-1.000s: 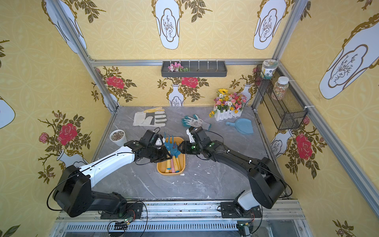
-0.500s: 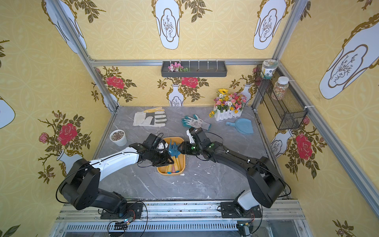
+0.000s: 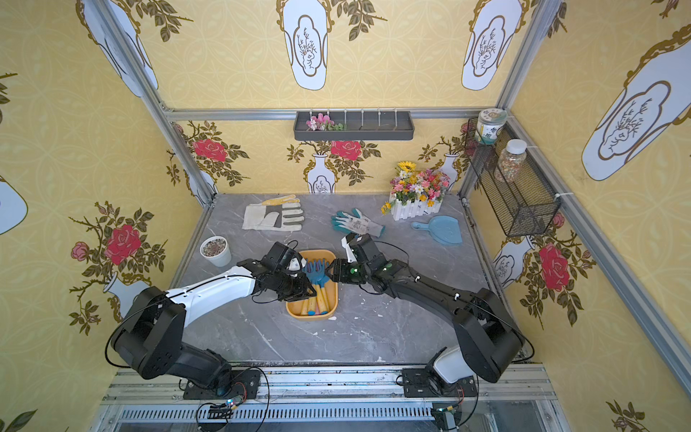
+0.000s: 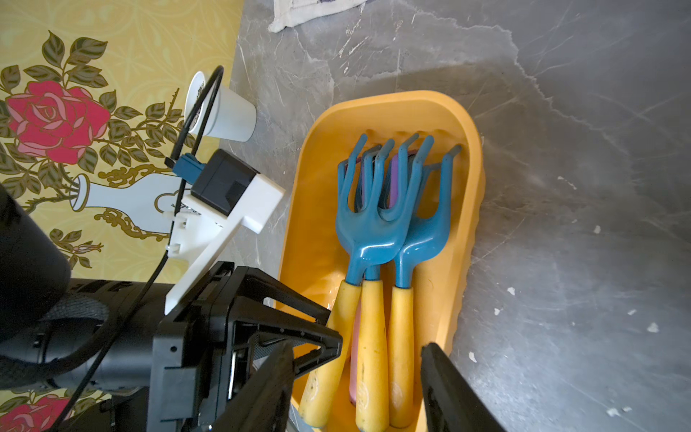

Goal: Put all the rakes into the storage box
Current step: Place the rake in the storage box, then reset both arms

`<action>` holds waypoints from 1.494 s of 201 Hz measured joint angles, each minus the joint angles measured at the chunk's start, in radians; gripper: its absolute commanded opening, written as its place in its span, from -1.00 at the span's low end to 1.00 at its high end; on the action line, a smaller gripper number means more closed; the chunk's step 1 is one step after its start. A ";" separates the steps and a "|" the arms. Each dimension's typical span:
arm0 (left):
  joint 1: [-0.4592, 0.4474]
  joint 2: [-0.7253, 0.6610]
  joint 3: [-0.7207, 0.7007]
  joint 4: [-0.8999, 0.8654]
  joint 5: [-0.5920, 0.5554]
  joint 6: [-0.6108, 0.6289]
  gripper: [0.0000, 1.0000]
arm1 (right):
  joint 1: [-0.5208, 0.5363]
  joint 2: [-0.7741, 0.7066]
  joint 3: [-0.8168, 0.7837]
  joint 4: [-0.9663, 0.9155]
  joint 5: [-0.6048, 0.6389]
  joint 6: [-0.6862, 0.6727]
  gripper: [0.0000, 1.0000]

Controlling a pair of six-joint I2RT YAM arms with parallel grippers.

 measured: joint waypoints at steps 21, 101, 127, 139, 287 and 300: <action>0.000 -0.033 0.000 -0.021 -0.040 -0.001 -0.23 | 0.000 0.000 0.000 -0.002 0.000 0.000 0.17; 0.001 -0.209 0.032 -0.035 -0.190 -0.038 0.12 | -0.006 0.000 0.005 -0.007 0.000 -0.004 0.18; 0.001 -0.216 0.034 -0.010 -0.217 -0.047 0.22 | -0.018 -0.004 0.010 -0.014 0.010 -0.005 0.18; 0.001 -0.208 0.041 -0.004 -0.236 -0.048 0.28 | -0.030 -0.010 0.011 -0.034 0.019 -0.007 0.18; 0.461 -0.321 -0.031 0.017 -0.792 0.078 1.00 | -0.564 -0.229 -0.021 -0.334 0.319 -0.184 0.94; 0.502 -0.335 -0.080 0.033 -0.817 0.075 1.00 | -0.571 -0.215 -0.040 -0.328 0.336 -0.196 0.94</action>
